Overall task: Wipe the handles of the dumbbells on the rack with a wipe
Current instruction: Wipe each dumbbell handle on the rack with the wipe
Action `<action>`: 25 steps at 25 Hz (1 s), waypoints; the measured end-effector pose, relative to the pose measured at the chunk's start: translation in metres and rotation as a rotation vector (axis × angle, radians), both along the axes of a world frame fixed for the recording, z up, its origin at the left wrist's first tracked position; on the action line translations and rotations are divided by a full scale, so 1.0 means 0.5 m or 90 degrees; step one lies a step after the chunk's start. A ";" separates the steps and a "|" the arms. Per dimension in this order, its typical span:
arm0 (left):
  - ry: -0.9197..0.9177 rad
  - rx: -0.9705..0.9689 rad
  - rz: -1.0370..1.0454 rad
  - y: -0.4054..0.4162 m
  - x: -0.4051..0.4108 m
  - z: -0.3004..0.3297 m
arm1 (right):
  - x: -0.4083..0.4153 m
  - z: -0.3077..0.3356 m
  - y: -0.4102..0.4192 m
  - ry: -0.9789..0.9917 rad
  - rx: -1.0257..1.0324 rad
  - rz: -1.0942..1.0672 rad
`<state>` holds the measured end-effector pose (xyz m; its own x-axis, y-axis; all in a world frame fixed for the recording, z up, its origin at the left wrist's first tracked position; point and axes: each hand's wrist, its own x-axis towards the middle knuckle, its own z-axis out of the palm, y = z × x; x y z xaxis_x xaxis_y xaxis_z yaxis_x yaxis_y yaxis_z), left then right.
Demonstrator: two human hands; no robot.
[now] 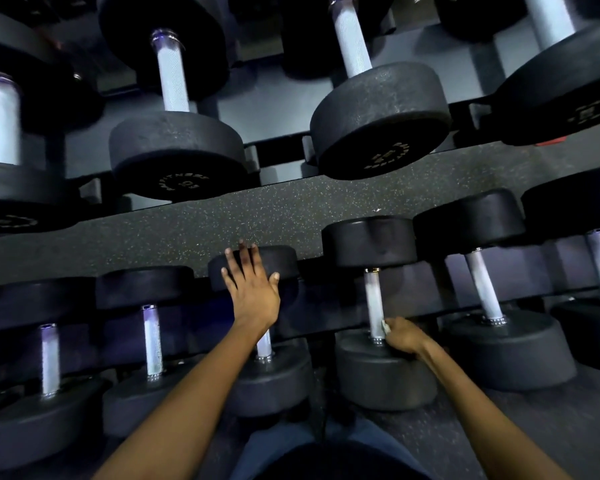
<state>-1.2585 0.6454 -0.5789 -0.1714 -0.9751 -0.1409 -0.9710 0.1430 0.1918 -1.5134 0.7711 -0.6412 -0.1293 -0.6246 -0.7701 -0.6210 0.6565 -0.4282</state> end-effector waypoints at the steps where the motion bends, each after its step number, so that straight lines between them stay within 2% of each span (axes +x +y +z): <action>1: -0.004 -0.005 0.002 0.000 -0.002 -0.001 | -0.007 0.005 -0.006 -0.006 0.023 0.020; 4: -0.012 -0.004 0.008 0.003 0.002 -0.006 | -0.009 0.017 -0.003 -0.005 0.031 0.031; 7: 0.004 -0.017 -0.002 0.004 0.000 -0.005 | 0.019 0.010 0.016 0.155 -0.028 -0.004; 9: 0.009 -0.012 -0.003 0.003 0.000 -0.003 | 0.029 0.011 0.020 0.180 -0.020 -0.002; 11: 0.009 -0.009 -0.002 0.007 0.001 -0.004 | 0.037 0.019 0.012 0.207 -0.019 0.042; 15: 0.007 -0.031 -0.004 0.006 0.002 -0.003 | 0.145 0.058 0.003 0.335 -0.057 0.236; 19: 0.013 -0.029 -0.009 0.003 0.001 -0.003 | 0.171 0.053 -0.050 0.257 -0.165 0.470; 25: -0.007 -0.003 0.000 0.003 -0.001 0.004 | 0.098 0.078 -0.035 0.228 -0.087 0.568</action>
<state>-1.2592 0.6467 -0.5770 -0.1706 -0.9757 -0.1377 -0.9729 0.1446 0.1807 -1.4646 0.7539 -0.6022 0.2232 -0.6879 -0.6907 -0.9748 -0.1614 -0.1543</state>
